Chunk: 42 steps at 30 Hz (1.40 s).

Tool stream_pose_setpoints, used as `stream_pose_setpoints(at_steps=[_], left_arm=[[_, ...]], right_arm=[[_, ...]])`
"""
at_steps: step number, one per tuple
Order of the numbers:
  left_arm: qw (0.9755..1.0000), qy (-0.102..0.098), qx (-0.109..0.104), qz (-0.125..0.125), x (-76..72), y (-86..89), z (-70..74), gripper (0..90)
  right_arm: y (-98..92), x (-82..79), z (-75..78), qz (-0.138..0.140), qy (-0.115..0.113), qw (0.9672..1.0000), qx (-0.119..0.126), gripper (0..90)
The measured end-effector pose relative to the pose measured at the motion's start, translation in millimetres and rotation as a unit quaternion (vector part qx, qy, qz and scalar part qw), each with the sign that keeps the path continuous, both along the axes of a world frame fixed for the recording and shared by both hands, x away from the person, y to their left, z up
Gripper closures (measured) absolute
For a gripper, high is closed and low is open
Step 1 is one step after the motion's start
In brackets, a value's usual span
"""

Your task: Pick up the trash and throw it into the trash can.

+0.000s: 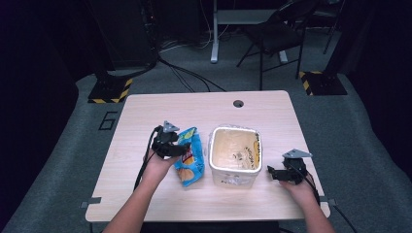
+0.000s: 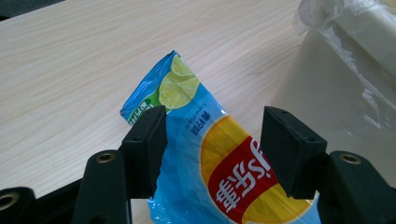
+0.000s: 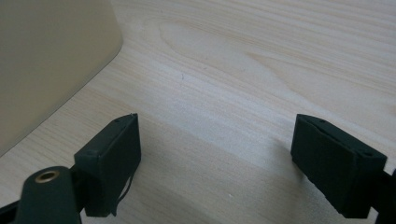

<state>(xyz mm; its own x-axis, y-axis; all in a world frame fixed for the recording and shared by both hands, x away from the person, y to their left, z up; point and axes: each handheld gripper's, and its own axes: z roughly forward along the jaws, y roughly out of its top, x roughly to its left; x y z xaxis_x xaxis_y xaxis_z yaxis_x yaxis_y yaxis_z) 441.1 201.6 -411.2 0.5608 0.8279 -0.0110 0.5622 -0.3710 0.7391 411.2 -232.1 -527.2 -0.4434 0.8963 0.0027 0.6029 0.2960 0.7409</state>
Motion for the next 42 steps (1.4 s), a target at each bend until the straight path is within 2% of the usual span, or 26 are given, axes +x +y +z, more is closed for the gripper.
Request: stream_pose_setpoints(at_steps=[4, 6, 7, 8, 12, 19, 28, 30, 37, 42], left_arm=[[1.0000, 0.006, 0.004, 0.000, 1.7, -3.4, -1.8, 45.8], [0.9998, 0.016, 0.012, 0.001, 4.0, -6.6, -4.9, 46.7], [0.9998, 0.013, 0.014, 0.003, 4.3, -8.2, -5.8, 47.5], [0.9998, 0.011, 0.017, 0.004, 4.5, -9.6, -6.0, 47.5], [0.9999, 0.008, 0.008, 0.005, 6.6, -14.1, -6.9, 46.9], [0.9999, 0.015, 0.007, 0.005, 10.6, -20.9, -10.3, 44.5], [0.9995, 0.021, 0.023, 0.005, 13.5, -23.1, -14.8, 43.5], [0.9993, 0.022, 0.031, 0.005, 13.1, -20.3, -15.6, 44.9], [0.9991, 0.029, 0.030, 0.006, 10.7, -7.9, -19.0, 56.1], [0.9985, 0.034, 0.043, 0.005, 9.0, 1.4, -20.8, 64.9]], right_arm=[[0.0, 0.0, 0.0, 0.000, 0.000, 1.0000, 0.000, 15.3], [0.2, -0.1, 0.0, -0.001, 0.001, 1.0000, 0.001, 15.3], [0.1, -0.1, 0.0, -0.001, 0.001, 1.0000, 0.001, 15.3], [0.1, -0.1, 0.0, -0.001, 0.001, 1.0000, 0.001, 15.3], [0.1, -0.1, 0.0, -0.001, 0.001, 1.0000, 0.001, 15.3], [0.1, -0.1, 0.0, -0.001, 0.001, 1.0000, 0.001, 15.3], [0.1, -0.1, 0.0, -0.001, 0.001, 1.0000, 0.001, 15.3], [0.1, -0.1, 0.0, -0.001, 0.001, 1.0000, 0.001, 15.3], [0.1, -0.1, 0.0, -0.001, 0.001, 1.0000, 0.001, 15.3], [0.1, -0.1, 0.0, -0.001, 0.001, 1.0000, 0.001, 15.3]])
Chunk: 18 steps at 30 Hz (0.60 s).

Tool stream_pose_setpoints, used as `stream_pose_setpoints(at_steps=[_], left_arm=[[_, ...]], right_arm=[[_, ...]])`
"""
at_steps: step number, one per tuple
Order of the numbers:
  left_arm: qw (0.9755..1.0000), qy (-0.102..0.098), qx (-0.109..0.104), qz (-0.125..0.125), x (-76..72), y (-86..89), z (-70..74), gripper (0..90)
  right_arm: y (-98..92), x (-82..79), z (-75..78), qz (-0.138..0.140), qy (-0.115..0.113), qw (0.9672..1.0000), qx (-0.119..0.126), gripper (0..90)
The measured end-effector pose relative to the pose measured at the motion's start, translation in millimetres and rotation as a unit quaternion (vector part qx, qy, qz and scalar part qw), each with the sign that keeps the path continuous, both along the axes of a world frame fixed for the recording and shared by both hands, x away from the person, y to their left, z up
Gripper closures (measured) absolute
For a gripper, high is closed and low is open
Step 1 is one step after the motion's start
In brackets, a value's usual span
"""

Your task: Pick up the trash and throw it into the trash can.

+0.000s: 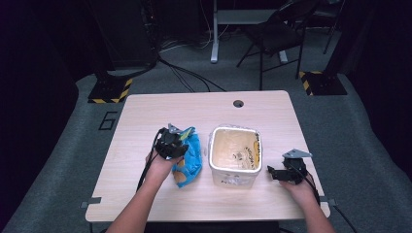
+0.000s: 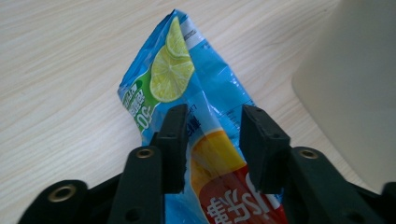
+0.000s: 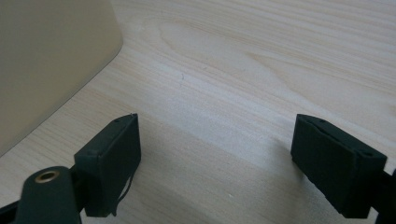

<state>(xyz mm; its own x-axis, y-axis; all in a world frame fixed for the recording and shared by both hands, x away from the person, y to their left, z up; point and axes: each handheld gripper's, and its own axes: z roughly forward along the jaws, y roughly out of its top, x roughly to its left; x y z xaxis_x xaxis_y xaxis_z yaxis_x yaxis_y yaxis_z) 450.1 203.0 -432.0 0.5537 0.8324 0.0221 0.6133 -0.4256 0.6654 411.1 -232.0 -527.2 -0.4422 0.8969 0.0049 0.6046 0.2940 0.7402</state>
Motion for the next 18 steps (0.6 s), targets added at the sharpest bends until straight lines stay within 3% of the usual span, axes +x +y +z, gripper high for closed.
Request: stream_pose_setpoints(at_steps=[10, 15, 18], left_arm=[[0.9996, 0.000, 0.027, -0.007, -2.9, 10.3, 1.4, 86.7], [0.9995, -0.005, 0.029, -0.011, -4.2, 11.8, 4.4, 88.8], [0.9997, -0.009, 0.018, -0.011, -4.8, 13.8, 8.0, 88.9]], right_arm=[[0.0, 0.0, 0.0, 0.000, 0.000, 1.0000, 0.000, 15.3], [0.0, 0.0, 0.0, 0.000, 0.000, 1.0000, 0.000, 15.3], [0.0, 0.0, 0.0, 0.000, 0.000, 1.0000, 0.000, 15.3]])
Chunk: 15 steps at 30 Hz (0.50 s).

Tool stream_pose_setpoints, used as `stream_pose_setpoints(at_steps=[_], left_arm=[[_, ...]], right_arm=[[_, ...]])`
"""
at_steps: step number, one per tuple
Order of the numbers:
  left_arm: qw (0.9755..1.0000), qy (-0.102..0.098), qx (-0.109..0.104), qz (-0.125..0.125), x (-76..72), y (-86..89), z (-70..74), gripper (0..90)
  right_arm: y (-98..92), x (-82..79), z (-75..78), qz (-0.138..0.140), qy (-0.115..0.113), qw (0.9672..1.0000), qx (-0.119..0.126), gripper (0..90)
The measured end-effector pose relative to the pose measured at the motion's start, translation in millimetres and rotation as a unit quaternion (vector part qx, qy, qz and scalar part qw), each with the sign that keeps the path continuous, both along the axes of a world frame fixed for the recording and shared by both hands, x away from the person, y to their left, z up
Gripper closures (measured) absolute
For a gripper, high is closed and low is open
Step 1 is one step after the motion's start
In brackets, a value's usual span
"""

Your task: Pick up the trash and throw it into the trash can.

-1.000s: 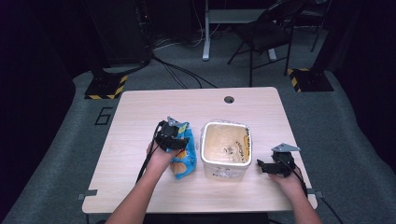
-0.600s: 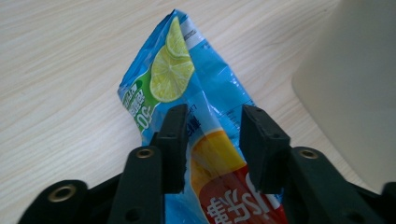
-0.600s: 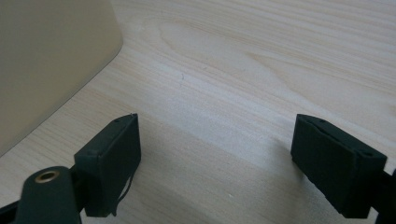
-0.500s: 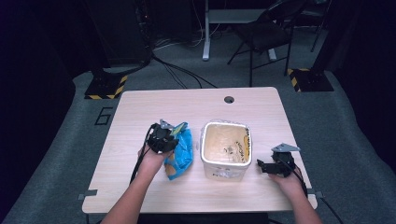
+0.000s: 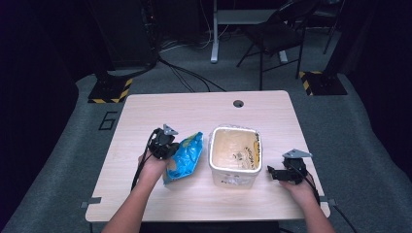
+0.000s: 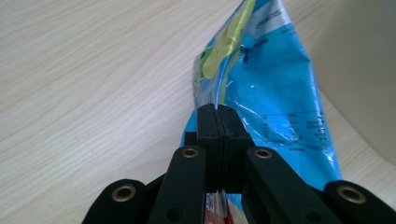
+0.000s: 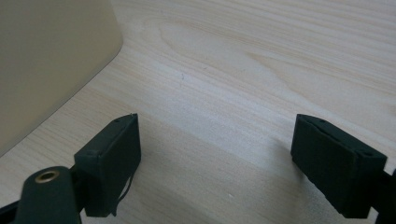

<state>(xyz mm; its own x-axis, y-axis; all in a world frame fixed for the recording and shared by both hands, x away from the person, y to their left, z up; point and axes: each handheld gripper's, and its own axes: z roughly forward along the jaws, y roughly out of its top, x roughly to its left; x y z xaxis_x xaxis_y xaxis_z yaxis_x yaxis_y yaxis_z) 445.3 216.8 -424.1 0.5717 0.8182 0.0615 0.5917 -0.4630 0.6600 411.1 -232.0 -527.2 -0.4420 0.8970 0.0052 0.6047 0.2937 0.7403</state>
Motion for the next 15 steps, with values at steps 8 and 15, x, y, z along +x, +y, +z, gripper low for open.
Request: stream_pose_setpoints(at_steps=[8, 15], left_arm=[[0.9995, -0.013, -0.028, -0.006, -1.0, 6.3, 19.5, 88.9], [0.9987, -0.020, -0.045, -0.010, -1.5, 9.1, 35.5, 88.9]], right_arm=[[0.0, 0.0, 0.0, 0.000, 0.000, 1.0000, 0.000, 15.3], [0.0, 0.0, 0.0, 0.000, 0.000, 1.0000, 0.000, 15.2]])
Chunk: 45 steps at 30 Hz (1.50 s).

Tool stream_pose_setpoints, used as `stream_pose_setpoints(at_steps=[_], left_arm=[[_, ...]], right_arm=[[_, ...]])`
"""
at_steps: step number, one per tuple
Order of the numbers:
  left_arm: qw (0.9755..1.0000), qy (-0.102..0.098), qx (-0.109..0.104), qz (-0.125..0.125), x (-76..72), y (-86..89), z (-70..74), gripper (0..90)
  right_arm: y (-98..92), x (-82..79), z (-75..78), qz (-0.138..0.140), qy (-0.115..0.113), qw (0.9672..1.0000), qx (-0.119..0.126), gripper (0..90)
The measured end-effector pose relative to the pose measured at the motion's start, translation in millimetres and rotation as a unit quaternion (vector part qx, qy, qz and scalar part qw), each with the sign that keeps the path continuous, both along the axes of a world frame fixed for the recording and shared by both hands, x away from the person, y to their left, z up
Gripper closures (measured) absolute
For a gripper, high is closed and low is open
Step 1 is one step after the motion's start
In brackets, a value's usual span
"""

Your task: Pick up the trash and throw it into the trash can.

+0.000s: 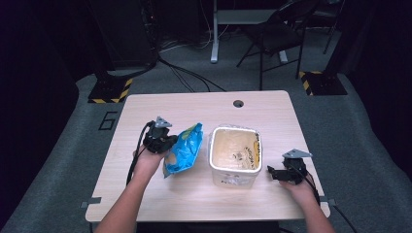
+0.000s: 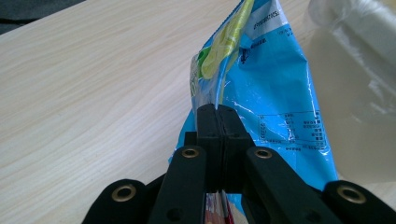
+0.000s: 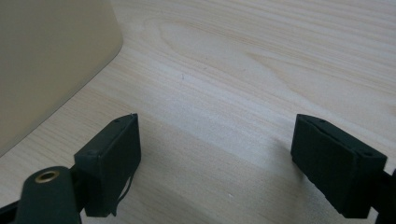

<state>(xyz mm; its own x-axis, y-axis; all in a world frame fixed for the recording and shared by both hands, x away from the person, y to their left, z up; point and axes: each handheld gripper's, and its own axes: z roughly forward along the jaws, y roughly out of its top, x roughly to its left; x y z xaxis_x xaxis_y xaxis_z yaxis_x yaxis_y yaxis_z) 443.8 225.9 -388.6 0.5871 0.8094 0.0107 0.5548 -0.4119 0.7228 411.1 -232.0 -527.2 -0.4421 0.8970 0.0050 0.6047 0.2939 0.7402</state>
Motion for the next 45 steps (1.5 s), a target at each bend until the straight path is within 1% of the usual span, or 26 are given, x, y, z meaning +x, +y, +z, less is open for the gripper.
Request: stream_pose_setpoints(at_steps=[4, 5, 6, 8, 12, 19, 20, 21, 24, 25, 27, 33, 34, 36, 38, 39, 44, 45], left_arm=[[1.0000, -0.004, -0.003, -0.002, 0.3, 0.2, 7.9, 88.9], [1.0000, -0.004, -0.003, -0.002, 0.3, 0.2, 7.9, 88.9], [1.0000, -0.007, -0.006, -0.003, 0.6, 0.1, 11.0, 88.9], [0.9999, -0.009, -0.005, -0.003, 0.6, -0.2, 12.6, 88.9], [0.9999, -0.014, -0.004, -0.008, 0.6, -0.9, 21.0, 88.9], [0.9995, -0.022, -0.018, -0.010, -0.2, -1.8, 33.4, 88.9], [0.9995, -0.022, -0.018, -0.010, -0.2, -1.8, 33.4, 88.9], [0.9994, -0.024, -0.021, -0.011, -0.2, -1.8, 37.5, 88.8], [0.9992, -0.027, -0.026, -0.013, 0.1, -2.4, 43.2, 88.9], [0.9993, -0.026, -0.023, -0.016, 0.2, -2.3, 45.5, 88.9], [0.9991, -0.030, -0.028, -0.015, 0.3, -3.9, 48.6, 88.9], [0.9987, -0.036, -0.028, -0.023, -0.3, -7.6, 58.6, 88.9], [0.9986, -0.037, -0.026, -0.027, -0.2, -8.0, 61.1, 88.8], [0.9984, -0.040, -0.029, -0.027, -0.2, -9.8, 64.0, 88.9], [0.9984, -0.039, -0.028, -0.030, -0.1, -10.2, 65.8, 88.9], [0.9982, -0.042, -0.030, -0.031, 0.0, -12.0, 68.5, 88.9], [0.9979, -0.044, -0.025, -0.040, 0.4, -17.4, 75.0, 88.9], [0.9978, -0.046, -0.028, -0.040, 0.5, -18.9, 76.0, 88.9]], right_arm=[[0.0, 0.0, 0.0, 0.000, 0.000, 1.0000, 0.000, 15.3], [0.0, 0.0, 0.0, 0.000, 0.000, 1.0000, 0.000, 15.3], [0.0, 0.0, 0.0, 0.000, 0.000, 1.0000, 0.000, 15.3], [0.0, 0.0, 0.0, 0.000, 0.000, 1.0000, 0.000, 15.3], [0.0, 0.0, 0.0, 0.000, 0.000, 1.0000, 0.000, 15.3], [0.0, 0.0, 0.0, 0.000, 0.000, 1.0000, 0.000, 15.3], [0.0, 0.0, 0.0, 0.000, 0.000, 1.0000, 0.000, 15.3], [0.0, 0.0, 0.0, 0.000, 0.000, 1.0000, 0.000, 15.3], [0.0, 0.0, 0.0, 0.000, 0.000, 1.0000, 0.000, 15.3], [0.0, 0.0, 0.0, 0.000, 0.000, 1.0000, 0.000, 15.3], [0.0, 0.0, 0.0, 0.000, 0.000, 1.0000, 0.000, 15.3], [0.0, 0.0, 0.0, 0.000, 0.000, 1.0000, 0.000, 15.3], [0.0, 0.0, 0.0, 0.000, 0.000, 1.0000, 0.000, 15.3], [0.0, 0.0, 0.0, 0.000, 0.000, 1.0000, 0.000, 15.3], [0.0, 0.0, 0.0, 0.000, 0.000, 1.0000, 0.000, 15.3], [0.0, 0.0, 0.0, 0.000, 0.000, 1.0000, 0.000, 15.3], [0.0, 0.0, 0.0, 0.000, 0.000, 1.0000, 0.000, 15.3], [0.0, 0.0, 0.0, 0.000, 0.000, 1.0000, 0.000, 15.3]])
